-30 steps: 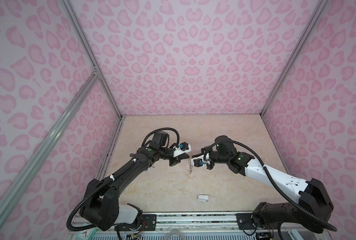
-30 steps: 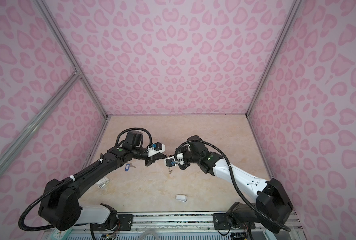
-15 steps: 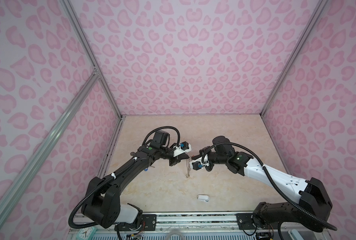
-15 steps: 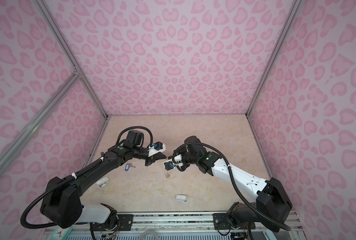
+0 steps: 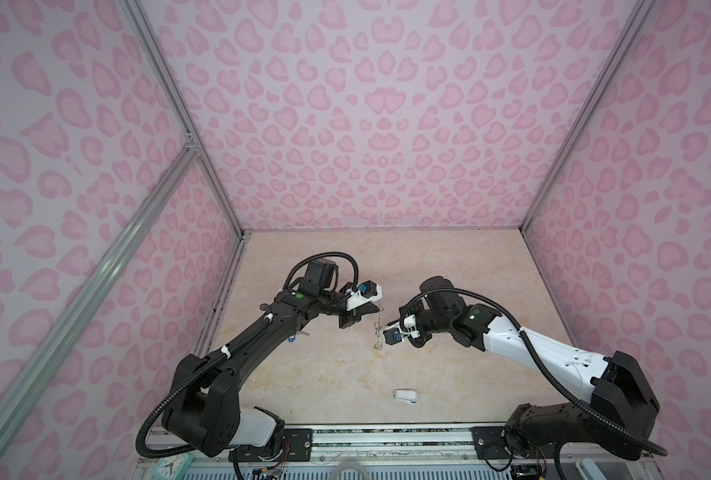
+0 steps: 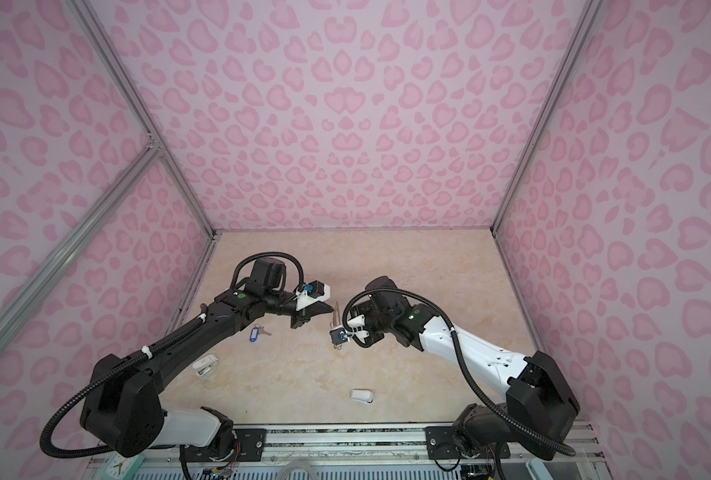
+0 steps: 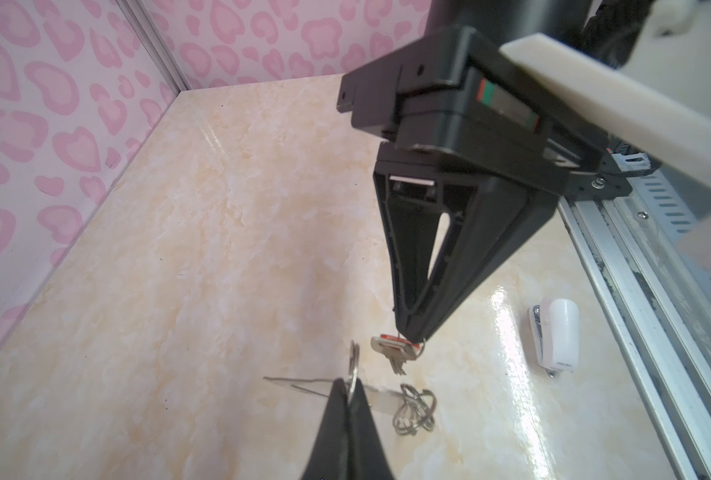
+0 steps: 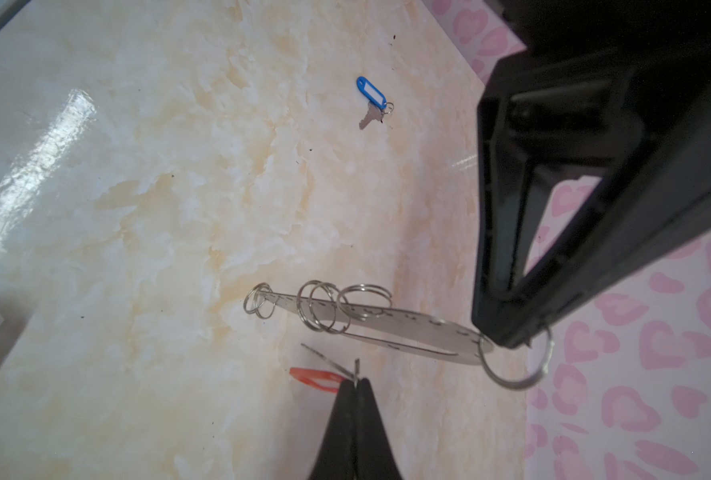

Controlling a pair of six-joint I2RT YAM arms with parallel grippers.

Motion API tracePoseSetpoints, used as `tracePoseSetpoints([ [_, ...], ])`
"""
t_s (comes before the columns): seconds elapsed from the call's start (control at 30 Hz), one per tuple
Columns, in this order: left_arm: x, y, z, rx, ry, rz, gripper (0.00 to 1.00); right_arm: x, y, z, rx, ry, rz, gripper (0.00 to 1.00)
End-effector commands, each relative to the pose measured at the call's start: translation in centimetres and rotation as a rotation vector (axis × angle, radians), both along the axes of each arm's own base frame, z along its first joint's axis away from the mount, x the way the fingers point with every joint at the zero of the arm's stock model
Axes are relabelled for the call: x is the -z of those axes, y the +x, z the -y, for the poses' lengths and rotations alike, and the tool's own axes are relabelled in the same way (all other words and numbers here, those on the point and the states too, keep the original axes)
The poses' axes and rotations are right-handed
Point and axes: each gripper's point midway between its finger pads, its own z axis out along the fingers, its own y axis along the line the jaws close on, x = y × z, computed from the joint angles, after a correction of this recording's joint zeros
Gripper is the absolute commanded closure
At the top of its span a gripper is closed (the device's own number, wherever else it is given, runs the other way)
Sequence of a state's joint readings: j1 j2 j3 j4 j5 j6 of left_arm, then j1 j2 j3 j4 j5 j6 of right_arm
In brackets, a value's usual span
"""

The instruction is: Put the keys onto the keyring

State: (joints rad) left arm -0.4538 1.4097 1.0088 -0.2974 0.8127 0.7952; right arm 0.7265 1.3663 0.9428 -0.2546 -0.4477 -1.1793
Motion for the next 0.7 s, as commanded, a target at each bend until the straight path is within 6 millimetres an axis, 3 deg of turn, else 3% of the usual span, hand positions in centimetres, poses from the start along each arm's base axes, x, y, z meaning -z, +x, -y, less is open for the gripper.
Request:
tracePoseSetpoints([
  [0.0,-0.6,0.1,0.3,0.021,-0.023,0.031,0.97,-1.0,0.7,-0.1,0.05,0.091,-0.027,1.0],
  [0.4,-0.2,-0.5,0.4,0.061,-0.022,0.043,0.97,-4.5,1.5,-0.3,0.079,0.238,-0.021,1.0],
  [0.67,0.3,-0.8,0.5,0.083,-0.004,0.071,0.97,-5.3,1.1,-0.6,0.04,0.249,-0.016,1.0],
])
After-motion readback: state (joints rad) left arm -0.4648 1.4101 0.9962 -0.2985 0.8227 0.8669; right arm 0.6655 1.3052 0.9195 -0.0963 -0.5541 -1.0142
